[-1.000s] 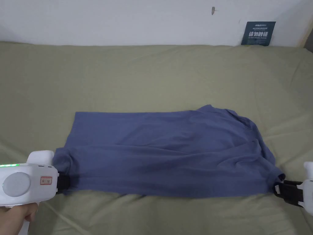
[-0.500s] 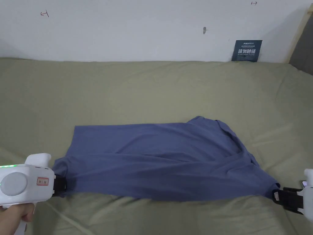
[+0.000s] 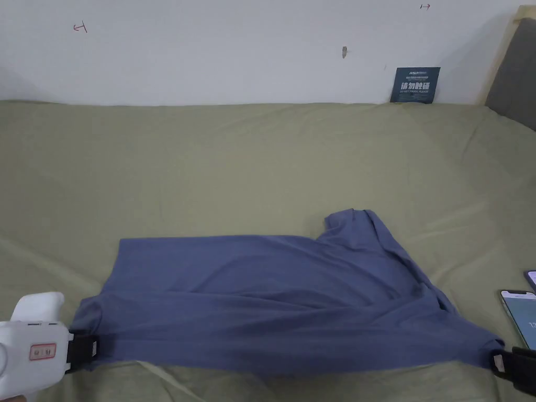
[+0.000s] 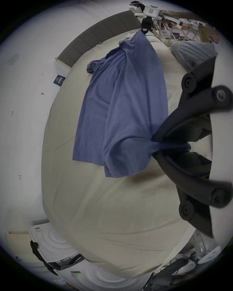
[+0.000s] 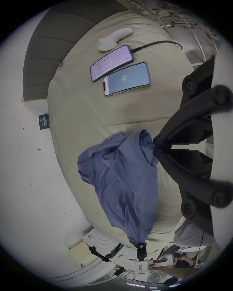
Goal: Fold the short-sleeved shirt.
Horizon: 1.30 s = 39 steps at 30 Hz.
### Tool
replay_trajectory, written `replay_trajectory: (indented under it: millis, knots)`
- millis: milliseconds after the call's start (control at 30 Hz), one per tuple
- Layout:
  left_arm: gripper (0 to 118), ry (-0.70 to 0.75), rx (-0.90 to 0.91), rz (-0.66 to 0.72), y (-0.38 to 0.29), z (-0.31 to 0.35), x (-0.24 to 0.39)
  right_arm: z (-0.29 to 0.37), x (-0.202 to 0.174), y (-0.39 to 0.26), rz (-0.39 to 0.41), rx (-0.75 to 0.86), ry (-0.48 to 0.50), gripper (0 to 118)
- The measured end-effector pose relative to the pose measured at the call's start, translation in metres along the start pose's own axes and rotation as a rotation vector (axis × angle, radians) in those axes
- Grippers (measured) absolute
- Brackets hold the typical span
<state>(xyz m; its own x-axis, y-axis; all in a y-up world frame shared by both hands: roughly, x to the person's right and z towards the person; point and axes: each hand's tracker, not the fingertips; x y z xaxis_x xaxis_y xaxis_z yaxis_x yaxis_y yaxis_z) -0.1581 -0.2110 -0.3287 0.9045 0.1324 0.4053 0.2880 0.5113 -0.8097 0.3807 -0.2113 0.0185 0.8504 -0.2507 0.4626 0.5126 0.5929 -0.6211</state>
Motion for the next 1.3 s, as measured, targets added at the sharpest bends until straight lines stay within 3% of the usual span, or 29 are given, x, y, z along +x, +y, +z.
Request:
replay_trajectory:
  millis: [200,233,267,300,333,367,400,433,533,633,667,700,733,767,800,1033,1067,1100,1133,1167,1300]
  knots:
    - [9,-0.007,-0.012,0.028,-0.025,0.003,-0.007,0.002,0.007,-0.024,-0.043,-0.029,0.012,7]
    - [9,-0.011,-0.014,0.037,-0.027,0.001,-0.009,-0.001,0.006,-0.025,-0.043,-0.041,0.015,11]
    - [14,-0.027,-0.009,0.056,-0.028,-0.001,-0.010,-0.003,0.006,-0.026,-0.045,-0.040,0.017,29]
    - [40,-0.053,-0.004,0.075,-0.029,-0.003,-0.011,-0.004,0.005,-0.027,-0.051,-0.041,0.031,65]
    - [67,-0.078,0.005,0.084,-0.029,-0.005,-0.014,-0.005,0.003,-0.027,-0.054,-0.042,0.026,78]
    - [81,-0.074,0.030,0.090,-0.030,-0.005,-0.017,-0.006,0.001,-0.026,-0.054,-0.036,0.011,91]
    - [81,-0.080,0.049,0.098,-0.030,-0.007,-0.019,-0.006,0.000,-0.026,-0.049,-0.031,0.010,91]
    - [118,-0.063,0.055,0.097,-0.029,-0.005,-0.019,-0.004,-0.002,-0.025,-0.048,-0.006,0.012,118]
    - [114,-0.029,0.138,0.101,-0.014,0.004,-0.017,-0.001,-0.017,-0.004,-0.042,0.039,0.011,118]
    - [113,-0.036,0.180,0.082,0.018,0.007,-0.011,-0.010,-0.037,0.020,0.031,0.069,0.012,118]
    - [113,-0.053,0.176,0.078,0.030,0.004,-0.008,-0.016,-0.045,0.029,0.047,0.090,0.007,115]
    - [109,-0.058,0.172,0.077,0.041,0.001,-0.003,-0.020,-0.050,0.037,0.053,0.103,0.007,102]
    - [87,-0.053,0.175,0.075,0.052,-0.005,0.001,-0.028,-0.052,0.046,0.052,0.101,0.015,60]
    - [48,-0.050,0.180,0.052,0.065,-0.012,0.005,-0.037,-0.056,0.056,0.054,0.104,0.008,14]
    - [0,-0.041,0.179,0.023,0.076,-0.020,0.009,-0.047,-0.061,0.064,0.061,0.098,-0.006,2]
    - [0,0.014,0.128,0.026,0.145,-0.112,-0.013,-0.097,-0.059,0.105,0.091,0.097,-0.022,1]
    - [8,0.032,0.106,0.021,0.152,-0.124,-0.015,-0.104,-0.058,0.109,0.088,0.093,-0.021,1]
    - [34,0.040,0.100,0.020,0.153,-0.126,-0.005,-0.109,-0.056,0.112,0.084,0.088,-0.020,1]
    - [91,0.048,0.099,0.021,0.153,-0.133,-0.003,-0.116,-0.052,0.116,0.085,0.074,-0.027,1]
    - [118,0.062,0.082,0.022,0.156,-0.143,-0.003,-0.121,-0.051,0.118,0.090,0.069,-0.034,1]
    - [118,0.069,0.049,0.012,0.158,-0.161,0.001,-0.135,-0.044,0.125,0.102,0.055,-0.046,1]
